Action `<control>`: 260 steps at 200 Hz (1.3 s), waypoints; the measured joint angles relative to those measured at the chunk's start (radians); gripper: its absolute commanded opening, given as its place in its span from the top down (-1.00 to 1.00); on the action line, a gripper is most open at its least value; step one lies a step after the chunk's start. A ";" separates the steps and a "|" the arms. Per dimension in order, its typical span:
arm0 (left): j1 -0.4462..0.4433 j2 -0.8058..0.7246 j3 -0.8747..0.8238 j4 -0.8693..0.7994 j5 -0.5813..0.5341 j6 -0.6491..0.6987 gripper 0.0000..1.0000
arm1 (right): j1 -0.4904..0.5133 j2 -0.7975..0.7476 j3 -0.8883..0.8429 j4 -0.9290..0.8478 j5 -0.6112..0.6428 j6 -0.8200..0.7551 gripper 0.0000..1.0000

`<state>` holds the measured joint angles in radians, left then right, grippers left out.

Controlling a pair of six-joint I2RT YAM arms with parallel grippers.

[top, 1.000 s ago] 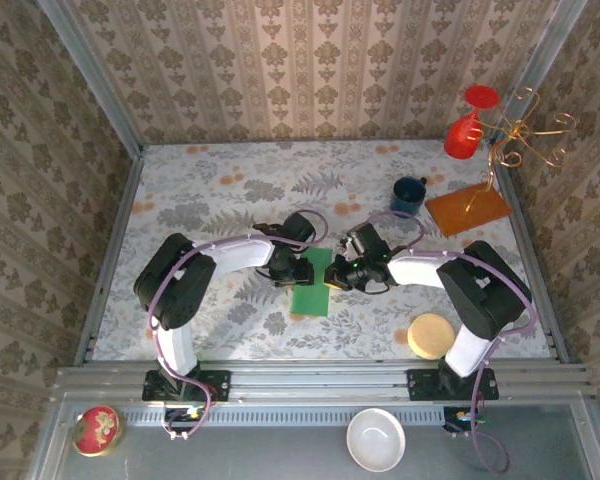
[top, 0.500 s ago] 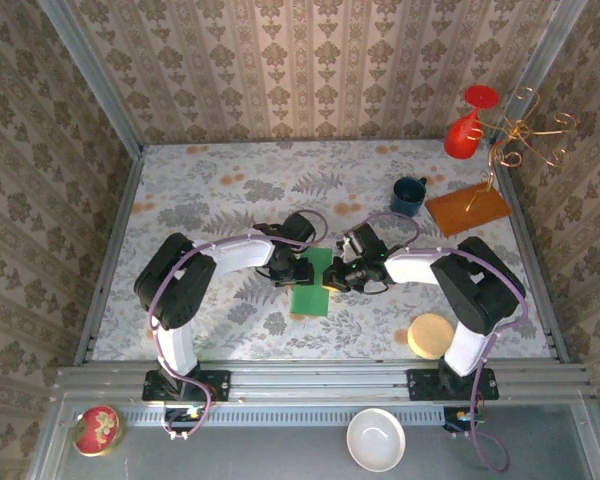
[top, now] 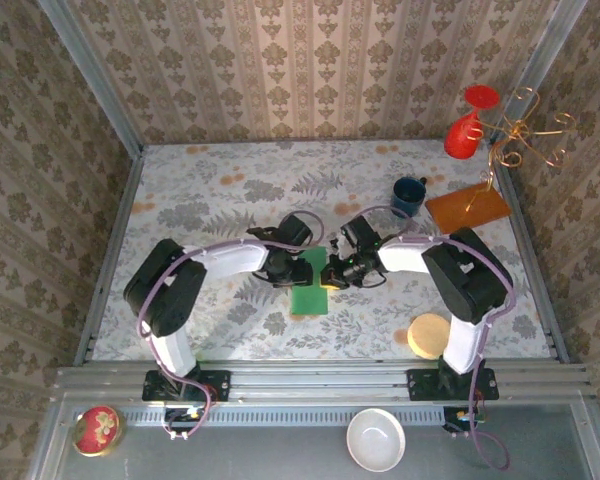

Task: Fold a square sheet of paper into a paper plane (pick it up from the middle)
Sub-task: Hold the square sheet of paper at the center of the table, then first fold the square sheet of paper in half at the center of the table.

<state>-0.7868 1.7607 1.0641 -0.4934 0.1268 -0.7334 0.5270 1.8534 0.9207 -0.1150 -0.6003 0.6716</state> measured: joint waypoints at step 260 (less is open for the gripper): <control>0.035 -0.004 -0.064 0.211 0.257 -0.023 0.80 | -0.029 0.082 0.132 -0.181 -0.055 -0.179 0.95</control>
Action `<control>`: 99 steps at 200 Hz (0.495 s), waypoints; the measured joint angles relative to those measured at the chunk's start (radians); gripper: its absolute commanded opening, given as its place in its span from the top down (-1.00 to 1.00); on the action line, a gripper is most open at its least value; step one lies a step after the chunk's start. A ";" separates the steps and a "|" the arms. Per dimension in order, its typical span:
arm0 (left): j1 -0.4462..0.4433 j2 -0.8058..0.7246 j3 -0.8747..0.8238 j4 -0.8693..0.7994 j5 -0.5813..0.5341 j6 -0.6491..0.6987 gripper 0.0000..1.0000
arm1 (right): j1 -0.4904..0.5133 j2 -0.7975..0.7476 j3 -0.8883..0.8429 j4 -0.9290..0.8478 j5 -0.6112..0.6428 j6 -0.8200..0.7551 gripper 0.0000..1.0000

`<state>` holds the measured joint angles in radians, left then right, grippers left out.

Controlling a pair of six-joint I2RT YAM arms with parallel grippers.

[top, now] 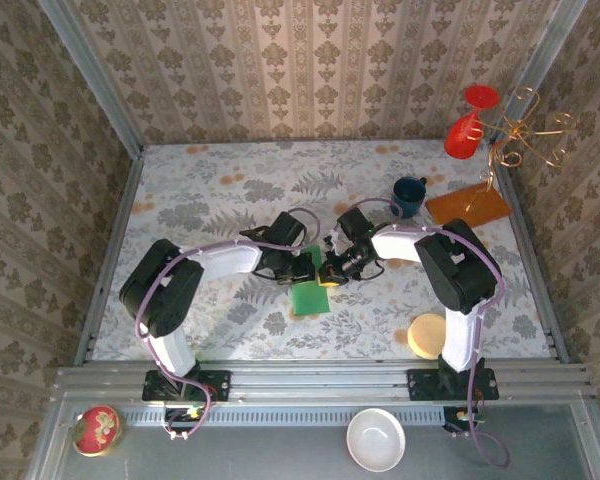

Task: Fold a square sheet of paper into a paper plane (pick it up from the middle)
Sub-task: First fold the square sheet of paper in half at the center of the table.

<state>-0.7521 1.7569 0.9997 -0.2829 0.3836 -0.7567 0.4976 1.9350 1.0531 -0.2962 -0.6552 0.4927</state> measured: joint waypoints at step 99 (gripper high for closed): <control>0.033 0.001 -0.052 0.069 0.100 0.002 0.79 | 0.000 0.000 0.000 -0.003 0.000 0.008 0.95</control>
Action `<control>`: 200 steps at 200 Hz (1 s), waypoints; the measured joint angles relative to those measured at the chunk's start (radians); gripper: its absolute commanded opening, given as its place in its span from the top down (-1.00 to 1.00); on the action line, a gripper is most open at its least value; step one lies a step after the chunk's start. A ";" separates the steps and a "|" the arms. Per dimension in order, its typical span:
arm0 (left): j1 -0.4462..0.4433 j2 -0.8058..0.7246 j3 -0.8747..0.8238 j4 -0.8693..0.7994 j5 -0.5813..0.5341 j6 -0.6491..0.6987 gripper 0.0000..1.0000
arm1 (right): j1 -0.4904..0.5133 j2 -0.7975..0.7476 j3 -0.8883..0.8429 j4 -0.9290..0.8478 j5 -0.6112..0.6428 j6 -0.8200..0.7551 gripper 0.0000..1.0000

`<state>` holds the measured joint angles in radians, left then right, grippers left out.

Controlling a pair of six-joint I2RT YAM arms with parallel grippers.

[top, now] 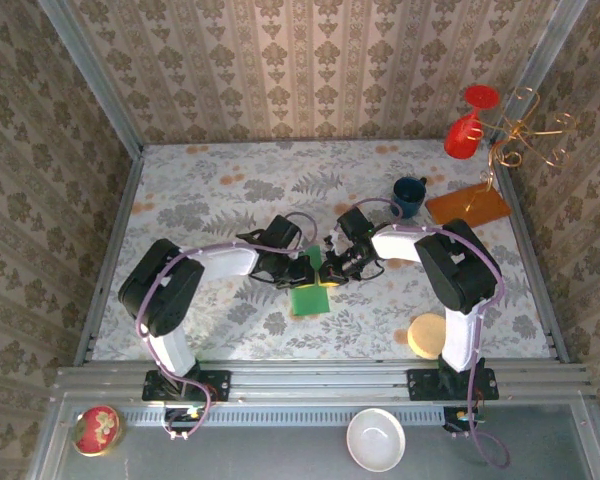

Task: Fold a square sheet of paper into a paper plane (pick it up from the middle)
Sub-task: First fold the square sheet of paper in half at the center of the table.

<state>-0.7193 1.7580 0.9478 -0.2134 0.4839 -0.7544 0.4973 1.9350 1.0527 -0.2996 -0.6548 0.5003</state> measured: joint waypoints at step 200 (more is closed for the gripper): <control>0.146 -0.253 -0.194 0.016 0.048 0.103 0.79 | 0.000 -0.003 -0.016 0.008 0.011 0.031 0.96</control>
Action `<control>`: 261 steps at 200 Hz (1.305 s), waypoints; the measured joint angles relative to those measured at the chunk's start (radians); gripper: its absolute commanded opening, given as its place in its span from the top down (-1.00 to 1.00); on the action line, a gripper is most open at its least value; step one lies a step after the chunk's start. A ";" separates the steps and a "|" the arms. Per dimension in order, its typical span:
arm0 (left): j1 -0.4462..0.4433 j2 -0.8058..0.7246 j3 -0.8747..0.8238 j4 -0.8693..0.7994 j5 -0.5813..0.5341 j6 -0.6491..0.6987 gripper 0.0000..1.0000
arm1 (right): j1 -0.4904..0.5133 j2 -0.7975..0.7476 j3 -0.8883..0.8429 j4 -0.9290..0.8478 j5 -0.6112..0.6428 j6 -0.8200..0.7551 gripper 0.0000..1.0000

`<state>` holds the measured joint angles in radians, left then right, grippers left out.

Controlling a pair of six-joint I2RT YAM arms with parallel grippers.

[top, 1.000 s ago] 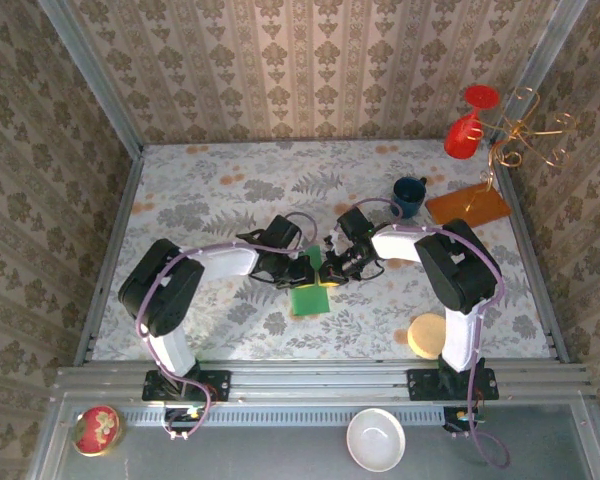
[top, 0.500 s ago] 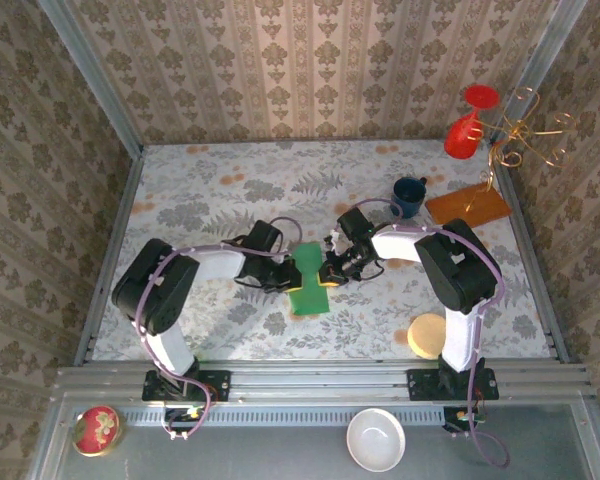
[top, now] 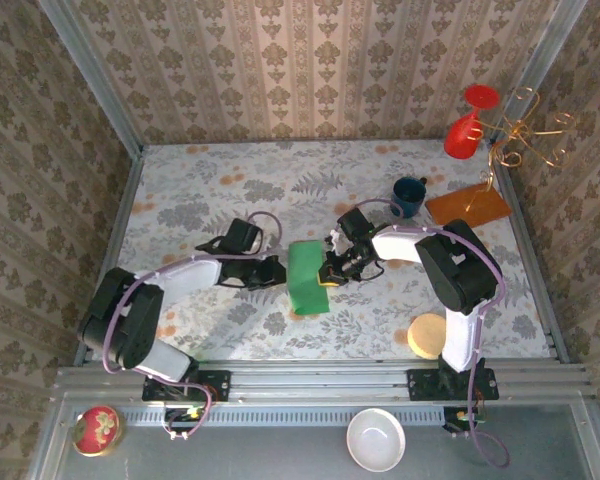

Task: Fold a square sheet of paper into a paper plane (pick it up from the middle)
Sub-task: First fold the square sheet of paper in half at the center of the table.

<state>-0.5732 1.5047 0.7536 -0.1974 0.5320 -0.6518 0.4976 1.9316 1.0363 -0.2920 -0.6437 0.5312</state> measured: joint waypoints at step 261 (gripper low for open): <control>-0.066 0.265 0.140 0.197 0.018 -0.037 0.79 | -0.011 0.001 -0.035 0.055 -0.027 0.003 0.98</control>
<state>-0.6388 1.7695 0.8940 -0.0006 0.5499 -0.6891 0.4866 1.9327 1.0012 -0.2367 -0.6704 0.5346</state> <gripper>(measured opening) 0.101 0.068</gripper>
